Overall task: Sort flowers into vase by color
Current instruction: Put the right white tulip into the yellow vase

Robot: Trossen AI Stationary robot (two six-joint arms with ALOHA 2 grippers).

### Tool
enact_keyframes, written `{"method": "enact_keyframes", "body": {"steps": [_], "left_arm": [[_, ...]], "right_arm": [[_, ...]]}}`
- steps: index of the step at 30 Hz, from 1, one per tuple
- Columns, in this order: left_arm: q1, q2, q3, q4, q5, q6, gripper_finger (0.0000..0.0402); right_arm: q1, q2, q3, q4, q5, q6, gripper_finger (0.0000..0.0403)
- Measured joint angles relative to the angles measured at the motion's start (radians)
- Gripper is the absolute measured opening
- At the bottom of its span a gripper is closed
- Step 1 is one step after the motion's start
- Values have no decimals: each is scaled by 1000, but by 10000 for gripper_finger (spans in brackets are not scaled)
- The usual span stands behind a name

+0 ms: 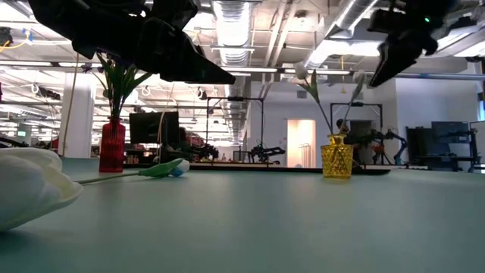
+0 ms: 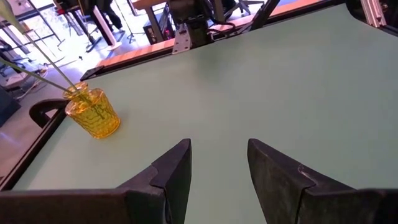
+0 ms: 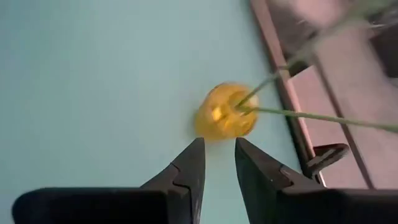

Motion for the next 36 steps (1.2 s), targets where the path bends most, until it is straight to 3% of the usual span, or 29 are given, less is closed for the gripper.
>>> {"method": "enact_keyframes", "body": {"steps": [5, 9, 13, 20, 23, 30, 36], "left_arm": [[0, 0, 0, 0, 0, -2, 147], [0, 0, 0, 0, 0, -10, 147], [0, 0, 0, 4, 0, -12, 147], [0, 0, 0, 13, 2, -13, 147], [0, 0, 0, 13, 2, -19, 147], [0, 0, 0, 4, 2, -12, 147], [0, 0, 0, 0, 2, -9, 147]], "right_arm": [[-138, -208, -212, 363, 7, 151, 113], [-279, -264, -302, 542, -11, 265, 113], [-463, -222, -320, 570, -232, 336, 114], [-712, -80, -379, 790, -602, 410, 124], [-738, -25, -378, 871, -721, 440, 142], [-738, 82, -377, 983, -698, 456, 180], [-718, 145, -377, 1084, -698, 474, 187]]}}
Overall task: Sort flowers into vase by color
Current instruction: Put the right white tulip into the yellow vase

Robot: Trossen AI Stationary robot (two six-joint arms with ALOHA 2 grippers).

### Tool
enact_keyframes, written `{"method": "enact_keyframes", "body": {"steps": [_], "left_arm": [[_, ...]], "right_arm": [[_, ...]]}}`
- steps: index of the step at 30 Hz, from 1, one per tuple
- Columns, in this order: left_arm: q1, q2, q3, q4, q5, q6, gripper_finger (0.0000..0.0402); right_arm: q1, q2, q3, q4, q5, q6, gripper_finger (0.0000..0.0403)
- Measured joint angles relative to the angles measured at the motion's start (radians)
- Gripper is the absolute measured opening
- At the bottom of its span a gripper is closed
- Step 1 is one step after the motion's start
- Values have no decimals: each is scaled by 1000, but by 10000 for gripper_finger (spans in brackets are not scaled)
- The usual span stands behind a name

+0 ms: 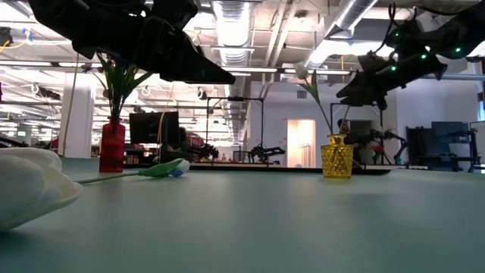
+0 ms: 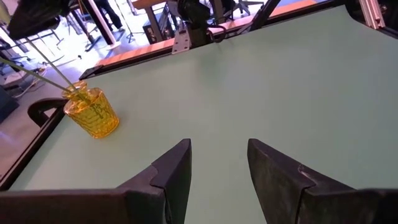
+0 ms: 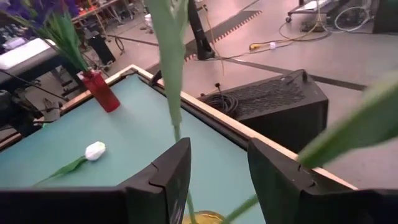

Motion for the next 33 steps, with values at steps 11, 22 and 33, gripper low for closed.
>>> {"method": "enact_keyframes", "body": {"steps": [11, 22, 33], "left_arm": [[0, 0, 0, -3, 0, 6, 147], [0, 0, 0, -9, -1, 4, 147], [0, 0, 0, -13, -2, -2, 147]], "right_arm": [[38, -62, 20, -99, -210, 91, 186], [34, -105, 76, -424, 174, -107, 186], [-5, 18, 76, -243, 185, -118, 186]]}}
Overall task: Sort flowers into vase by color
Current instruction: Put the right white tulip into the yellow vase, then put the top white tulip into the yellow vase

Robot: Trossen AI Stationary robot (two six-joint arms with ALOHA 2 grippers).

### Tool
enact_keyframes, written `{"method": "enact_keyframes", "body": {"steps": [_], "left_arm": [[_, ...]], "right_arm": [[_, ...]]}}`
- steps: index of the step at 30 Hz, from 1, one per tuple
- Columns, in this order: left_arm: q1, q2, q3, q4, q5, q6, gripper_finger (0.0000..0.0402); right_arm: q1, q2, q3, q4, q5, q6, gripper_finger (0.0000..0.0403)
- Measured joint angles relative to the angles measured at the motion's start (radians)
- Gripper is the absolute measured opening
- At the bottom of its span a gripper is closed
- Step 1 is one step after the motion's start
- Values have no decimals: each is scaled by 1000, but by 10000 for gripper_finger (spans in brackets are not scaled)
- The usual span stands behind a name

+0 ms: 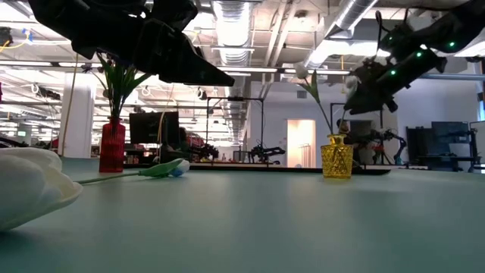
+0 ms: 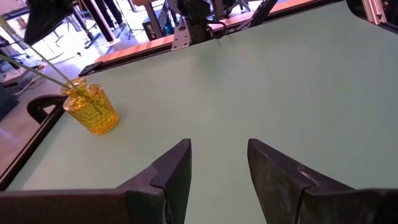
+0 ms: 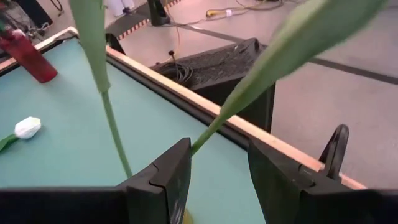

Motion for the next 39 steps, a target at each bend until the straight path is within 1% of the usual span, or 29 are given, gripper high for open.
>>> {"method": "enact_keyframes", "body": {"steps": [2, 5, 10, 13, 19, 22, 26, 28, 30, 32, 35, 37, 39], "left_arm": [[0, 0, 0, -2, 0, 3, 147], [0, 0, 0, -7, -1, 6, 147], [0, 0, 0, -7, -1, 12, 147], [0, 0, 0, -7, -1, 10, 147], [0, 0, 0, -7, -1, 9, 147], [0, 0, 0, -7, -1, 2, 147], [0, 0, 0, -7, -1, -9, 147], [0, 0, 0, -7, -1, -16, 147], [0, 0, 0, -7, -1, -34, 147], [0, 0, 0, -7, -3, -72, 147], [-5, -14, 0, -36, -47, -192, 147], [-5, -40, 29, -151, -84, -306, 147], [-8, -69, 77, -335, -124, -461, 147]], "right_arm": [[3, 12, 0, 27, -4, -1, 186], [15, 10, 0, 61, -39, -1, 186], [66, -7, 0, 92, -81, -3, 186], [108, -10, 0, 111, -82, -3, 186], [196, -11, 1, 94, -81, -6, 186], [225, -11, 1, 52, -42, -30, 186], [233, -11, 12, -72, 53, -83, 186], [232, -11, 31, -150, 68, -101, 186], [236, -13, 53, -226, 60, -102, 186], [254, -22, 64, -295, 33, -102, 186], [312, -54, 66, -376, 29, -104, 186], [358, -79, 66, -425, 28, -104, 186], [410, -105, 66, -452, 28, -90, 186]]}}
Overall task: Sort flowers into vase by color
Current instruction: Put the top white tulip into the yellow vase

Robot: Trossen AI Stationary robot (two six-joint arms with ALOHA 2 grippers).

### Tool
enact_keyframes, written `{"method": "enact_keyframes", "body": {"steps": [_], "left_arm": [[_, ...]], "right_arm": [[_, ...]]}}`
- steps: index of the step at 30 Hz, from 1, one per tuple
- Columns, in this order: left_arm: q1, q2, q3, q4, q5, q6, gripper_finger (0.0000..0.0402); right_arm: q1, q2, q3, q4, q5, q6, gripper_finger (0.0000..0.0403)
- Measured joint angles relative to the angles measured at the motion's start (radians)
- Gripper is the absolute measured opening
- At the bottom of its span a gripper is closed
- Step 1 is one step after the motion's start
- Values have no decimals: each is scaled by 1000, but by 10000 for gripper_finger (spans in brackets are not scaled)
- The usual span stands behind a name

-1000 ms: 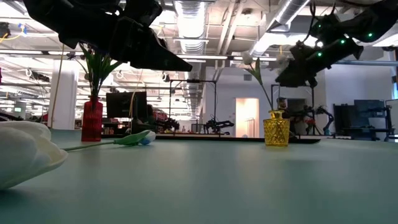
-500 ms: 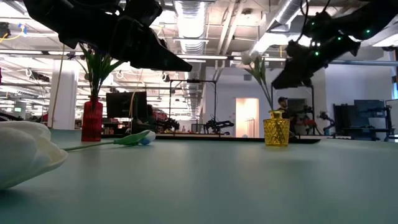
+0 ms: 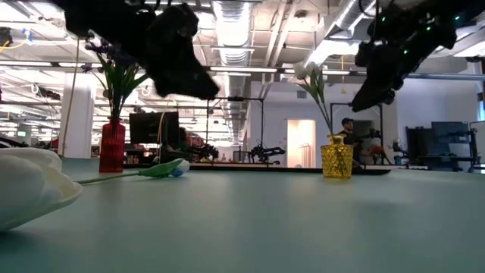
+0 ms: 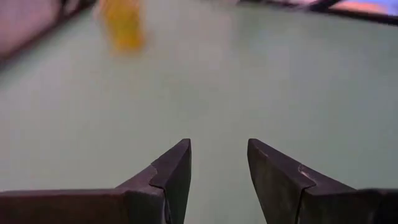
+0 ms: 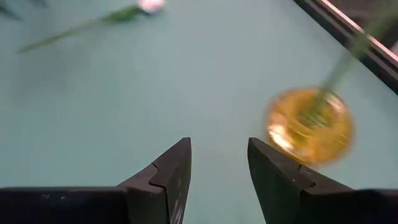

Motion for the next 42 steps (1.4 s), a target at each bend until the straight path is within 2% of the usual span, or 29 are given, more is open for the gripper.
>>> {"method": "enact_keyframes", "body": {"steps": [5, 9, 18, 24, 30, 34, 40, 42], "left_arm": [[-5, 5, 134, -533, -80, -363, 147], [-5, 24, 145, -718, -96, -547, 147], [17, 69, 57, -706, -52, -705, 147], [48, 97, -13, -612, 8, -734, 147], [65, 156, -9, -577, 47, -705, 144], [66, 174, 7, -590, 63, -659, 113], [66, 177, 57, -602, 77, -532, 13], [66, 180, 84, -564, 72, -480, 9]], "right_arm": [[157, -39, -38, 82, 0, 67, 186], [289, -36, -76, 184, 0, 91, 186], [523, -25, -92, 258, 59, 101, 186], [602, -24, -93, 266, 83, 105, 186], [653, -24, -92, 271, 98, 128, 186], [694, -24, -92, 276, 144, 147, 183], [769, -24, -92, 273, 200, 193, 169], [807, -21, -97, 276, 227, 213, 164]]}}
